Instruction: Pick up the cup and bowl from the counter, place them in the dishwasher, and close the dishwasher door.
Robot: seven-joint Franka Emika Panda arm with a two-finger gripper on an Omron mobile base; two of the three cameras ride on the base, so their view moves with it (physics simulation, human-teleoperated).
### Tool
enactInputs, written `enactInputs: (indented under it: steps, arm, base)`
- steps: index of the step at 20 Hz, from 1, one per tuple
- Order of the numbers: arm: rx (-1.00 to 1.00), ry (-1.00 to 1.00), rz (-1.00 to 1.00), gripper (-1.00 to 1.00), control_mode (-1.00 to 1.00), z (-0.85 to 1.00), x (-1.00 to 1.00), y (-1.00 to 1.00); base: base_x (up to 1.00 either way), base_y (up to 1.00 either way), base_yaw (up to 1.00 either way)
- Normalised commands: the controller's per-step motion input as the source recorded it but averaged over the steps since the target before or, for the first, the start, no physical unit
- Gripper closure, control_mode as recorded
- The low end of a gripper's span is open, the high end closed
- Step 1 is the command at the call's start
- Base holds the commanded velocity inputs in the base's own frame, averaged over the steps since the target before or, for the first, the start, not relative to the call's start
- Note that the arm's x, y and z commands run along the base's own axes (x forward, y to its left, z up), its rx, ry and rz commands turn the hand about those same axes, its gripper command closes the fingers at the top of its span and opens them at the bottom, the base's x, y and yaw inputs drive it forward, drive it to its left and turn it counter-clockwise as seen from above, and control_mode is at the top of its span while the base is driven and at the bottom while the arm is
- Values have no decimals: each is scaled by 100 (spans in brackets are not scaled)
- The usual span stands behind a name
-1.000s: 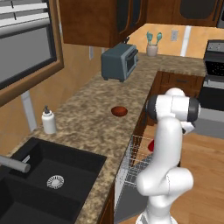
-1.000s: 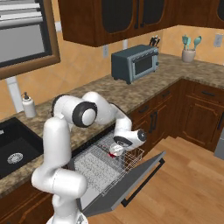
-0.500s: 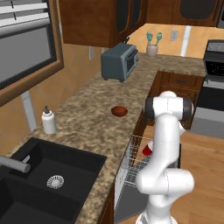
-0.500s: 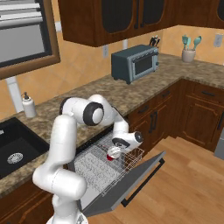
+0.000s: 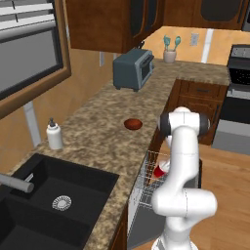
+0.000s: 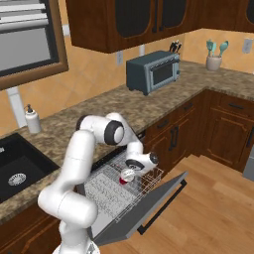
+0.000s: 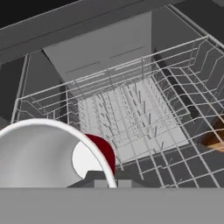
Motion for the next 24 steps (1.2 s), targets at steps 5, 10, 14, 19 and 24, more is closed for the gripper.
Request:
enactInputs:
  steps: [5,10,14,19,24]
  arm:
    - [0,7,4,100,-100,-61,9,-4]
    - [0,7,4,100,-100,-66,5,-7]
    - [0,4,4,100,-100,-64,5,-6]
    - [0,3,3,100,-100,-57,0,-17]
    - [0,4,0,-100,-100,-47,-55,-52]
  base:
    - [0,0,0]
    - [0,0,0]
    - [0,0,0]
    - [0,0,0]
    - [0,0,0]
